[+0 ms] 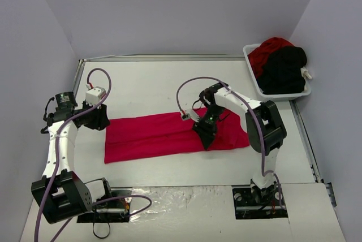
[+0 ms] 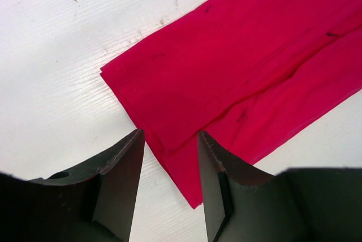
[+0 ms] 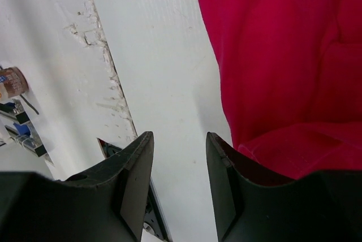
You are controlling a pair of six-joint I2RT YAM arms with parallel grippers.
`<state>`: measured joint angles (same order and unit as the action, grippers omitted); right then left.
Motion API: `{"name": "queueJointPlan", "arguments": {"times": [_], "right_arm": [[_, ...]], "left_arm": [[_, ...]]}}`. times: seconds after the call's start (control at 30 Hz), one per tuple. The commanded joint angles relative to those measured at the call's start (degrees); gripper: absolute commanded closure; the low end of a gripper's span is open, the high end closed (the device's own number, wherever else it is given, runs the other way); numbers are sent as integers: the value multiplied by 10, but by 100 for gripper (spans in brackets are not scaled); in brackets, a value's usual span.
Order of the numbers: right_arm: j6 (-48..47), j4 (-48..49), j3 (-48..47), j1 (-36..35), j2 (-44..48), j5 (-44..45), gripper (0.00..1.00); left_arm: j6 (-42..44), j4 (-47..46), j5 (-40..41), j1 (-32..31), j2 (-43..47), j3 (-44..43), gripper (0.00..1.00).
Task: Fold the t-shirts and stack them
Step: Fold the other side of the tshirt into a rectangle
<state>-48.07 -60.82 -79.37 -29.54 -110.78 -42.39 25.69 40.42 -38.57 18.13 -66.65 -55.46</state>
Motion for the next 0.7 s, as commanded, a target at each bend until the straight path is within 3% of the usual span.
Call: {"name": "queueJointPlan", "arguments": {"times": [0.0,0.3,0.47,0.67], "right_arm": [[-3,-45,-29,11,34,12,61],[-2,-34,-52,84,43,32,63],[32,16,-48,120,20,68,76],[39,30,-52,120,-13,78,81]], "left_arm": [[4,-3,-10,2,21,3,59],[3,-3,-14,2,23,3,59],[3,-4,-15,2,25,4,59],[3,-5,-15,2,22,4,59]]}}
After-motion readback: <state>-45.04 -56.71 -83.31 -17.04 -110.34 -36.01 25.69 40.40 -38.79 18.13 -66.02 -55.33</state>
